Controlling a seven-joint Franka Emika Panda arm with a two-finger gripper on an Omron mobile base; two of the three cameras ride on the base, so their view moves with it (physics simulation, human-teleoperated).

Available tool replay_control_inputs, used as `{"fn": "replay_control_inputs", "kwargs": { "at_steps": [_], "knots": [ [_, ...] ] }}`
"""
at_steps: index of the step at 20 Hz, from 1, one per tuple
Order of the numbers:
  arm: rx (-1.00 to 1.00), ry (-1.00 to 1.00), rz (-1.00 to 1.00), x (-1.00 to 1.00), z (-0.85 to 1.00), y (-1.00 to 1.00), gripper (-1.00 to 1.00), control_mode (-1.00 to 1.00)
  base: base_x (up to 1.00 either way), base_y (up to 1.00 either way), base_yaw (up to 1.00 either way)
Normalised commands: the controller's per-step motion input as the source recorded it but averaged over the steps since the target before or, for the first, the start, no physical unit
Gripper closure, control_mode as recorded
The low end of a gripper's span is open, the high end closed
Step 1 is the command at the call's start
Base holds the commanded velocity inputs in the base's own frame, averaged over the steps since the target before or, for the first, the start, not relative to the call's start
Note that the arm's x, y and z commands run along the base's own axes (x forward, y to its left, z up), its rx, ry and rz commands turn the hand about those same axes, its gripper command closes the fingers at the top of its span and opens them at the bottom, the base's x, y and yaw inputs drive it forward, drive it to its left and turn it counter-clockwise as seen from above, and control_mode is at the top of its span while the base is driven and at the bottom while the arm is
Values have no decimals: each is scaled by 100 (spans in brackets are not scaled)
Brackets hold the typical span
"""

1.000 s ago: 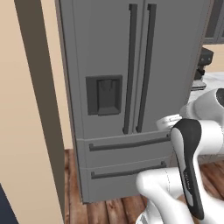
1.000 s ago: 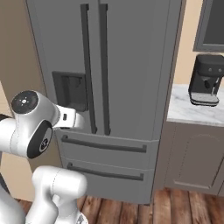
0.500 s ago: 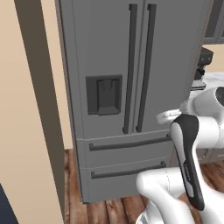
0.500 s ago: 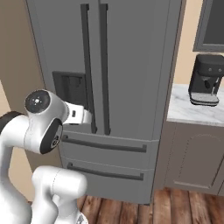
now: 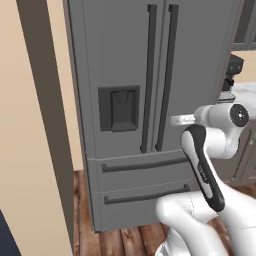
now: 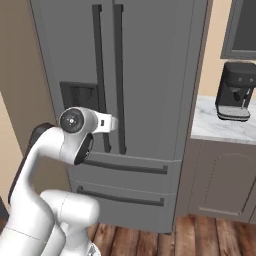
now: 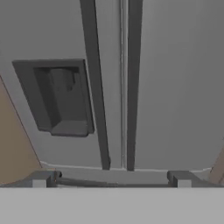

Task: Take the donut and cupcake from the fridge and place them on the empty tray on the dining counter.

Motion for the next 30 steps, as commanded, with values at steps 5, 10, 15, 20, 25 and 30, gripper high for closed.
{"fn": "replay_control_inputs", "kwargs": {
  "at_steps": [5,10,15,20,25,30],
  "knots": [
    [1,-4,-3,96,0,-24,-100,-100,0,0,0],
    [1,0,-4,90,0,-41,-100,-100,0,0,0],
    [1,0,-1,84,0,-3,-100,-100,0,0,0],
    [0,0,-2,72,-1,0,-100,-100,0,0,0],
    [0,0,0,71,-4,0,-100,-100,0,0,0],
    [0,0,0,64,-10,-12,-100,-100,0,0,0]
  ]
}}
